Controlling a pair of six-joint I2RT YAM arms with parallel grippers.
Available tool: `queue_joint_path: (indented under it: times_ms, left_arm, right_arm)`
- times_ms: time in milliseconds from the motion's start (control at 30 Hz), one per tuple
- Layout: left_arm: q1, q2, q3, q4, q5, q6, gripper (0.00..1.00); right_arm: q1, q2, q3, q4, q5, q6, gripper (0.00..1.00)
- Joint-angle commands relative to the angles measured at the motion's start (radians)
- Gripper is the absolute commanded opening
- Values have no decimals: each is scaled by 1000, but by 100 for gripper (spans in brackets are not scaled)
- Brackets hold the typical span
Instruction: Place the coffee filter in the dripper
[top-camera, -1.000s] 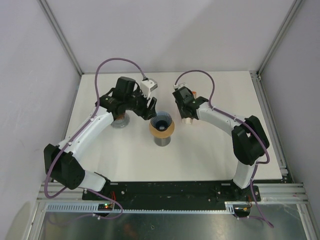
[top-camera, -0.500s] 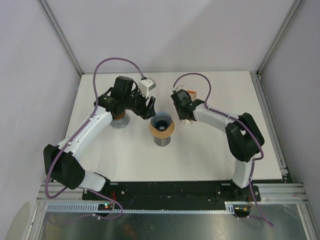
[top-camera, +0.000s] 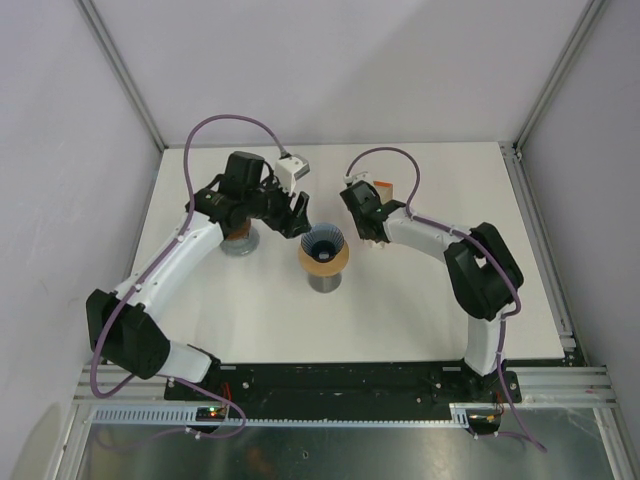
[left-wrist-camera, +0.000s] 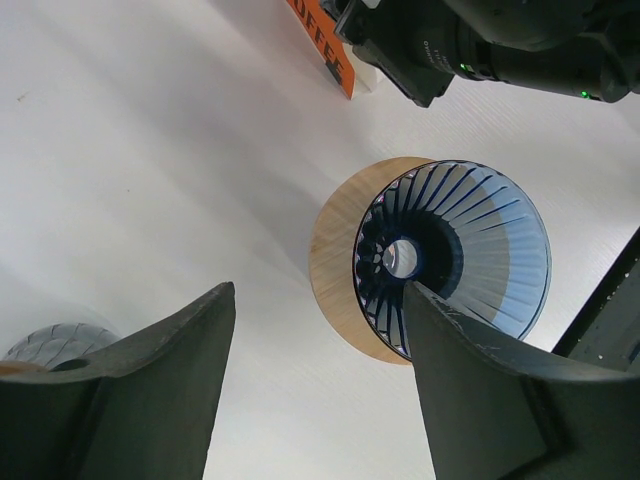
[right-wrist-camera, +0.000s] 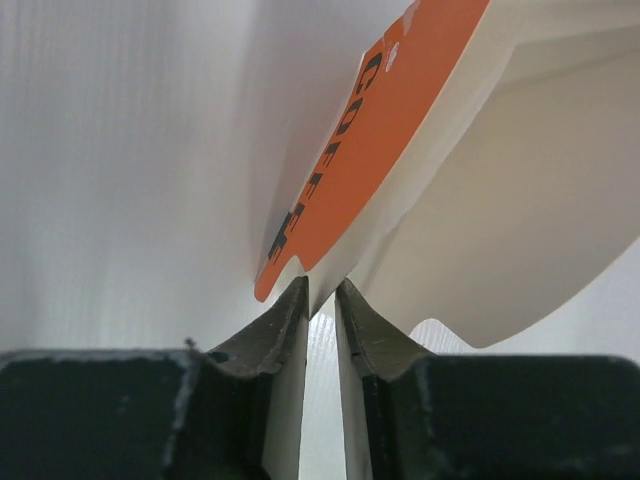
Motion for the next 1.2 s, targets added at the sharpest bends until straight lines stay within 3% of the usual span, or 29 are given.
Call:
queue_joint_path:
  times_ms: [0,100,200,733,1167]
  left_arm:
    - [6,-48,24,4,29,4,73]
    - [6,-48,24,5,29,6,73]
    - [5,-50,22,3,30,8,73]
    - [7,-76,9,-1,60,72,81]
    - [5,-109,22,-5,300,150,98]
  right_arm:
    - [-10,23,0,50,38,25,18]
    - [-20,21,0,51,30,40,6]
    - [-21,-1,0,45,30,57,1]
    - [21,-315,-9,-190,-18,97,0]
    - [68,-744,-35,-399,-309,-127,0]
